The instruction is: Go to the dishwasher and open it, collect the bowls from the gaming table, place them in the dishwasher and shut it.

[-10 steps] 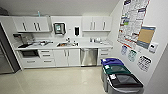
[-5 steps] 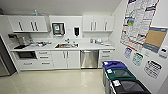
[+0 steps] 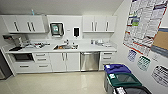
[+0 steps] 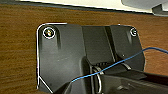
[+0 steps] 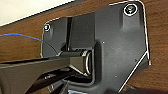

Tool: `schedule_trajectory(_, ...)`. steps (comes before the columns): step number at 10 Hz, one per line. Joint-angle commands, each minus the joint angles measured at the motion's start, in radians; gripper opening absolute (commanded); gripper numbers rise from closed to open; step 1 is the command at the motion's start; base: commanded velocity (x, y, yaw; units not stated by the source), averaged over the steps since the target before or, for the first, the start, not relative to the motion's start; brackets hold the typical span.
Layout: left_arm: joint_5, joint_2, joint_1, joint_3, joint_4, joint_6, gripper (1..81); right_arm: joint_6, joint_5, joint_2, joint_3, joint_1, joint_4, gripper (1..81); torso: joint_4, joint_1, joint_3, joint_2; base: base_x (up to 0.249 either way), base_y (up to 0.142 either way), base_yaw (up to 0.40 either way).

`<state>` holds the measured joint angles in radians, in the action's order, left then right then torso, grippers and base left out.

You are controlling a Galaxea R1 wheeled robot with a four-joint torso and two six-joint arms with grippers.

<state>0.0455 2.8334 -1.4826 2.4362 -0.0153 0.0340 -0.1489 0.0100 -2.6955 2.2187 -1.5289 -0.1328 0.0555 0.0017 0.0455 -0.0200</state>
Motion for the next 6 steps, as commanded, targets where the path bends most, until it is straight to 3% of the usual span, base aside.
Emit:
schedule_trajectory(1,-0.052,-0.014,0.049,-0.003,-0.006,0.001,81.1,-0.003,0.062,0.018,-0.012,0.048,0.004,81.1,0.0,0.0,0.0,0.0,0.253,0.0,0.0)
schedule_trajectory(4,-0.053,-0.012,0.049,-0.002,-0.006,0.001,81.1,-0.001,0.062,0.017,-0.012,0.049,0.005,81.1,0.0,0.001,0.0,0.001,0.215,0.0,0.0)
schedule_trajectory(6,-0.055,-0.011,0.049,-0.002,-0.006,0.003,81.1,-0.003,0.062,0.017,-0.012,0.049,0.005,81.1,0.0,0.001,0.0,0.001,0.12,0.0,0.0)
